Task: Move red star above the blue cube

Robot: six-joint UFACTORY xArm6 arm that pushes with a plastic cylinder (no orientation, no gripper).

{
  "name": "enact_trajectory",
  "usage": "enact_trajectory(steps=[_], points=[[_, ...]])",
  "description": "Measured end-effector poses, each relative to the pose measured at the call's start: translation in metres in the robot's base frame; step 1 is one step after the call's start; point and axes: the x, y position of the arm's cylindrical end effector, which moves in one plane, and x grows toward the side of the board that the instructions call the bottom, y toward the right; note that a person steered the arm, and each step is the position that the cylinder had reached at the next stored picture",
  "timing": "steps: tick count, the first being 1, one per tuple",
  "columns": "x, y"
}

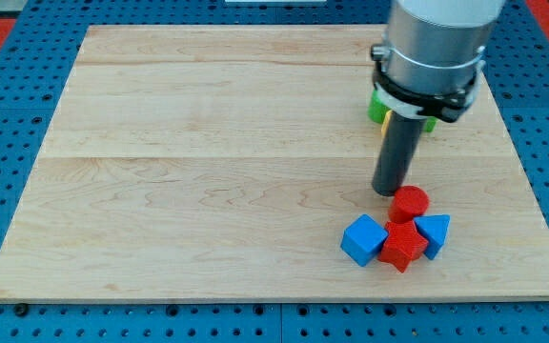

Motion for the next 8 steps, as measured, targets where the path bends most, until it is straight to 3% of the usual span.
enact_trajectory(steps=[5, 6, 8], points=[[-0.013, 0.048], [0.002, 0.073], [0.090, 0.083]])
